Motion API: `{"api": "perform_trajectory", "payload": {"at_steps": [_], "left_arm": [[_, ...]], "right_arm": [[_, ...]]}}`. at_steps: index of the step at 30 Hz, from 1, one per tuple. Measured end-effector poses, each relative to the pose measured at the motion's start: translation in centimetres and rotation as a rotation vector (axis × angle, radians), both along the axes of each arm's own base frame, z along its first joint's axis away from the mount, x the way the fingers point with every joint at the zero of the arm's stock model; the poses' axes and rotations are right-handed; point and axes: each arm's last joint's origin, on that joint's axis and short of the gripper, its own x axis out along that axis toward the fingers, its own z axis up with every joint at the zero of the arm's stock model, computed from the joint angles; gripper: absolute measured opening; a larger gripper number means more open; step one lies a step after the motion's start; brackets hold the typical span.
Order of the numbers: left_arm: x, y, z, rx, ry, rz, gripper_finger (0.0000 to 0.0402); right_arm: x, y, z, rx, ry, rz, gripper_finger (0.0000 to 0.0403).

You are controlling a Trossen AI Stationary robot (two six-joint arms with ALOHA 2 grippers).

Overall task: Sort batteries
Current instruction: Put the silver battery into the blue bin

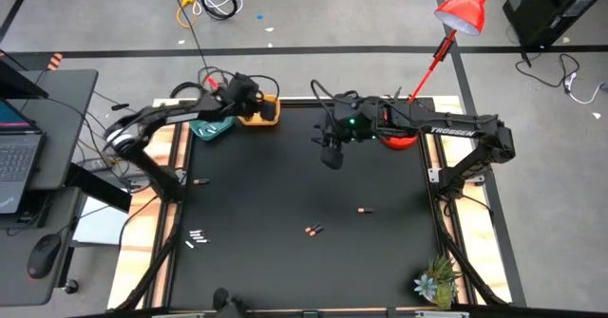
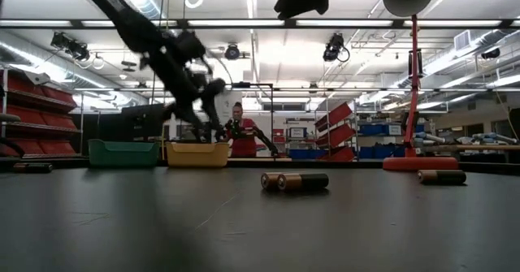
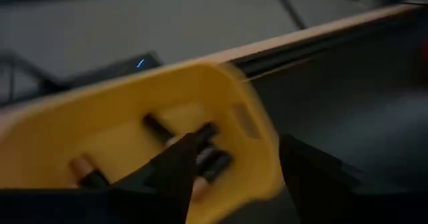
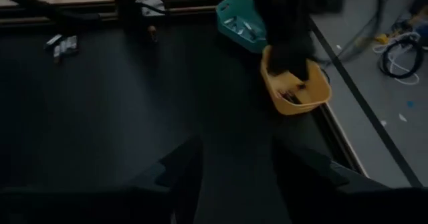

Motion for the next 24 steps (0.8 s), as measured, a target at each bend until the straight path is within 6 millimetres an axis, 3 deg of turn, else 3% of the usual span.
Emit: {"api": "perform_trajectory", "payload": {"at_steps": [5,8,12,17,20,24], "left_arm": [[-1.1,-6.5,5.9,0.161,0.062,-0.29,0.0208],[-2.9,-11.3,7.5,0.159,0.173,-0.463,0.019],[-5.9,-16.0,7.6,-0.018,0.309,-0.594,0.0171],[-8.6,-19.9,6.6,-0.315,0.53,-0.756,0.0159],[-8.9,-21.7,5.9,-0.403,0.665,-0.825,0.0154],[-8.0,-24.1,5.2,-0.465,0.713,-0.882,0.0148]], "right_arm": [[-0.3,-1.7,0.0,0.024,-0.003,-0.071,0.0177],[-0.5,-2.5,0.0,0.038,-0.008,-0.079,0.0172],[-0.4,-3.2,0.1,0.045,-0.053,-0.082,0.0166],[0.4,-3.8,-0.8,0.061,-0.147,-0.112,0.0163],[0.7,-3.8,-2.0,0.106,-0.188,-0.143,0.0163],[0.9,-3.3,-3.6,0.176,-0.179,-0.172,0.0162]]}}
